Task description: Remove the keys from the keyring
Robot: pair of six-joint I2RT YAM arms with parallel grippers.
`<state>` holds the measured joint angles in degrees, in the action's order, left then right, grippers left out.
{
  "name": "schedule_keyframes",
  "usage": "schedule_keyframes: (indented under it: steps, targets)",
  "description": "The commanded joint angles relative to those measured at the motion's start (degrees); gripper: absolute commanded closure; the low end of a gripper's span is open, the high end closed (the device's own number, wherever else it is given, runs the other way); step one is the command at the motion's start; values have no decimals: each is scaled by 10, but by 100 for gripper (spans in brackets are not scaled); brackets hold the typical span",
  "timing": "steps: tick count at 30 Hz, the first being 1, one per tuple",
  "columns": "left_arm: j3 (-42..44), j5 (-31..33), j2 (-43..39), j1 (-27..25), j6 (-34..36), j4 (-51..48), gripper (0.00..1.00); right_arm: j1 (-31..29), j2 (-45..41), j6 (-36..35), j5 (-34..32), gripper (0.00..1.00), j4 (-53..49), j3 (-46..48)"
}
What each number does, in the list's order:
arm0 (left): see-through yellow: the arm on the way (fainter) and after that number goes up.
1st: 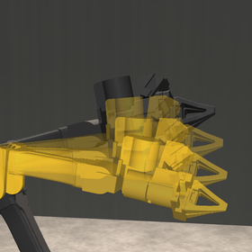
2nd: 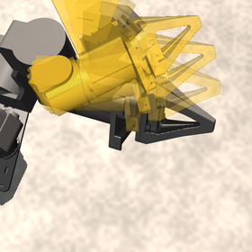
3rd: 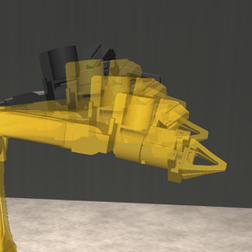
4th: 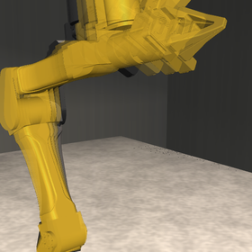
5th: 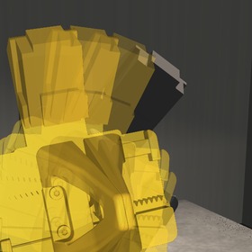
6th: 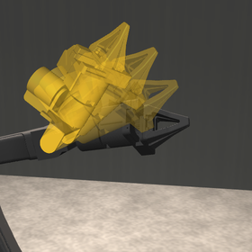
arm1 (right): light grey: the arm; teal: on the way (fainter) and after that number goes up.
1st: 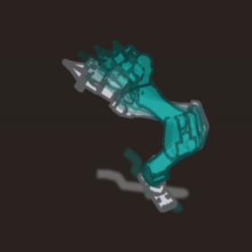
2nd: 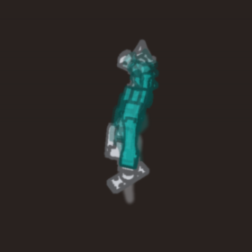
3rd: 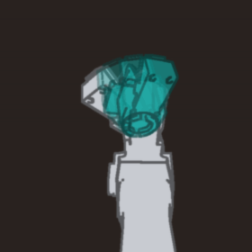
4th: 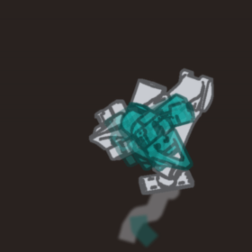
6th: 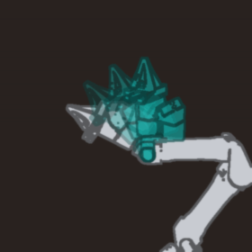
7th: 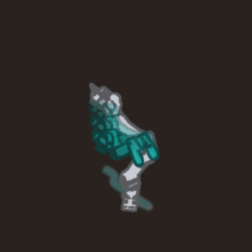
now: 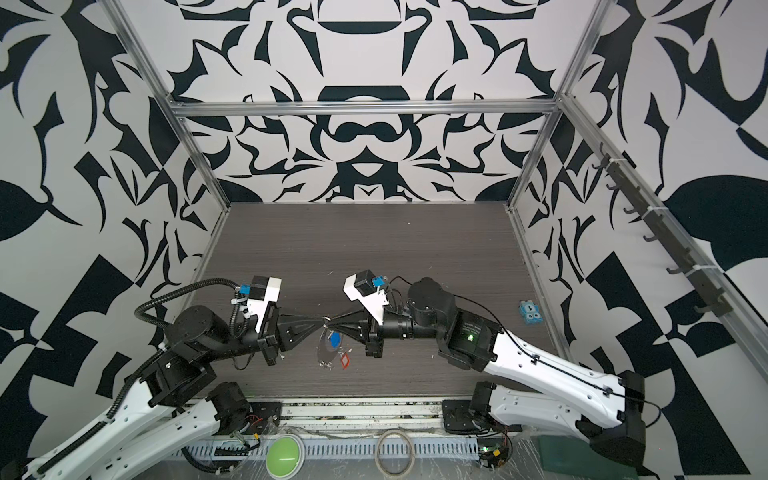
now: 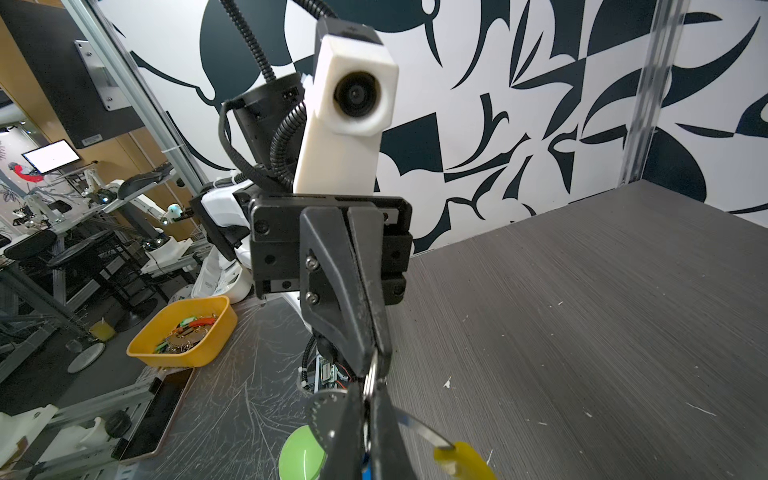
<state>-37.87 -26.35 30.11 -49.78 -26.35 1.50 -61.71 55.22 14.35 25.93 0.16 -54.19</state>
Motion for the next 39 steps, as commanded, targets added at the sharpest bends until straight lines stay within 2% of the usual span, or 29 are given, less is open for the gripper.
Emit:
schedule_keyframes:
  steps: [1,4,5,7,9,12,21,28,39]
  targets:
    - [-9,2,-2,1,1,12,100,-3,2,0,7,100,3,-17]
    - [-15,2,0,1,0,1,100,-3,4,-3,9,100,-5,-24]
    - [-17,2,-1,1,0,-3,97,-2,4,-5,8,100,-10,-26]
    - [-19,5,-3,1,0,-12,80,0,0,-6,10,100,-16,-24]
    - [-20,1,-5,1,1,-16,70,4,-3,-6,19,100,-20,-23]
    - [-22,-2,-7,1,4,-27,65,14,-5,-12,40,100,-39,-29]
    - [-47,-36,13,1,26,-72,64,71,2,-24,153,100,-86,-50]
    - [-82,-59,65,1,29,-114,67,78,35,-63,205,100,-156,-94]
    - [-97,-73,81,1,38,-137,72,83,47,-98,221,100,-202,-122]
